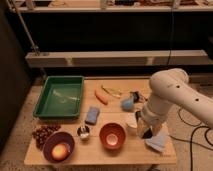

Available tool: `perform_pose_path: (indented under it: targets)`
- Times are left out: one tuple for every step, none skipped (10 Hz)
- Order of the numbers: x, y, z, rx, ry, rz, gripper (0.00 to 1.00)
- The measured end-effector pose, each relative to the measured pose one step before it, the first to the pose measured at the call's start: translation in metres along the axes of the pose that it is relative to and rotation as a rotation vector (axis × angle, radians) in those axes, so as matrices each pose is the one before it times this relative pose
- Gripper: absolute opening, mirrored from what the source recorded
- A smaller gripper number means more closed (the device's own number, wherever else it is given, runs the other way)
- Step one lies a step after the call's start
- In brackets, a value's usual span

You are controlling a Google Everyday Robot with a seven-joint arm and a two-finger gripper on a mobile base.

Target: Place eraser in paper cup

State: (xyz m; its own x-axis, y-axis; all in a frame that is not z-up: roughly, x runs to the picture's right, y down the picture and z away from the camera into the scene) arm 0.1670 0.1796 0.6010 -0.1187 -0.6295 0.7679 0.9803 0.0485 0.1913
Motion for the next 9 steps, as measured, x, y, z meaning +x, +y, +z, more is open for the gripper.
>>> perform_pose_path:
  targets:
    - [-0.0002,0.0004,-0.00003,0.00021,0.00012,0.00101,0.0]
    - [-0.00016,0.00026,0.00008,-0.00014,-0.00043,0.00047,0.0]
    - [-0.00004,-0.00005,-0.00007,0.00002,0.00008,-0.00007,0.0]
    - [-0.00004,0.00015,-0.00001,-0.00002,-0.00076,0.00021,0.0]
    - [-0.00027,0.00108,0.00005,-0.00006,-0.00269,0.00194,0.0]
    - [0.00127,0.0036,0.00107,-0.00499,-0.01235,0.00369,0.0]
    - [0.00491,0.00436,0.00656,-0.00896,-0.02044,-0.00146,0.0]
    - [0.00633,0.0056,0.00921,-0.00304,-0.01564,-0.00126,0.0]
    - [0.00329,0.00469,0.00402,0.0058,-0.00713,0.00004,0.0]
